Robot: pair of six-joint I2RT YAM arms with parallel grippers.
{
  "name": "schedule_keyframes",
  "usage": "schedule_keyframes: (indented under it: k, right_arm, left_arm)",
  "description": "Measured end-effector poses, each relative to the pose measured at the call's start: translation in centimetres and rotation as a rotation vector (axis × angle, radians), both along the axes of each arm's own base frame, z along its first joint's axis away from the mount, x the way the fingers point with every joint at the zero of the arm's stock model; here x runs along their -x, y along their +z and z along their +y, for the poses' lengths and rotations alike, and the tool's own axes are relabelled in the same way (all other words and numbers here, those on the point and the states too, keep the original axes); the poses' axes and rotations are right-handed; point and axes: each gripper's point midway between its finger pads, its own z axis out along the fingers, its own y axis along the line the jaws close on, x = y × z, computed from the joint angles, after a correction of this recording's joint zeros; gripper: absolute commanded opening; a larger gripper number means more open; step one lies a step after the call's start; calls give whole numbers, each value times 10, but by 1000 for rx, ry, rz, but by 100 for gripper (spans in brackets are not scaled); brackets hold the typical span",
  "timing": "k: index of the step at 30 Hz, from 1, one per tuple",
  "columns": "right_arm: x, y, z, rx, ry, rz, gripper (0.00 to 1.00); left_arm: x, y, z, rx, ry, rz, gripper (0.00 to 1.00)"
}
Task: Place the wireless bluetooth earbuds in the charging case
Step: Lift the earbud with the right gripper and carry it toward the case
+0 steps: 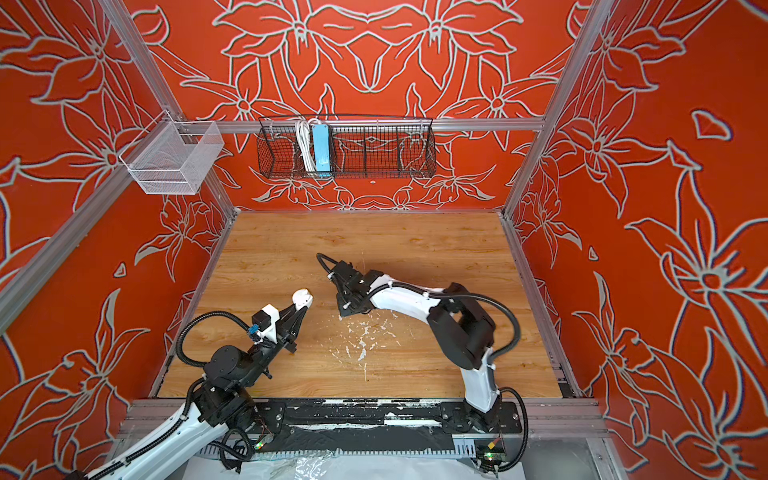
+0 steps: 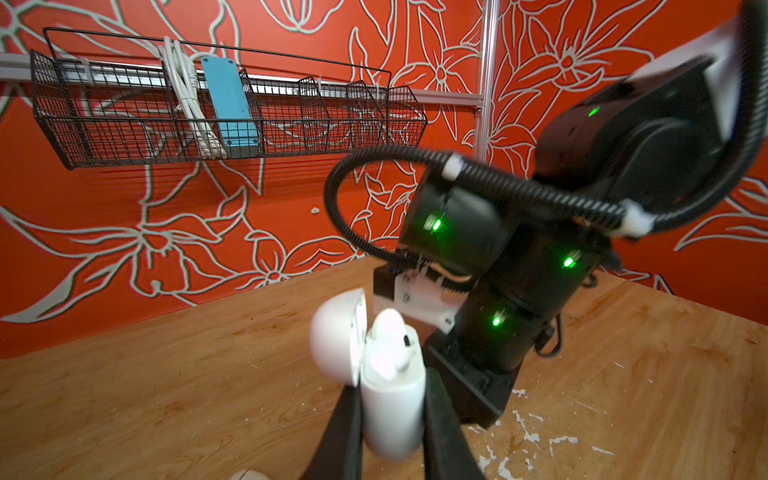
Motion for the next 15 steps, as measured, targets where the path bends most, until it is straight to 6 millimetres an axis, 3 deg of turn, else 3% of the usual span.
schedule_keyframes:
  k: [8,15]
  right_arm:
    - [25,86,-10,-316,12,-205,8]
    - [98,152,2,-583,151,-442,8]
  left_arm:
    - [2,-7,-17,-63,-79,-5,0]
    - [12,6,-23,-41,-140,-68,0]
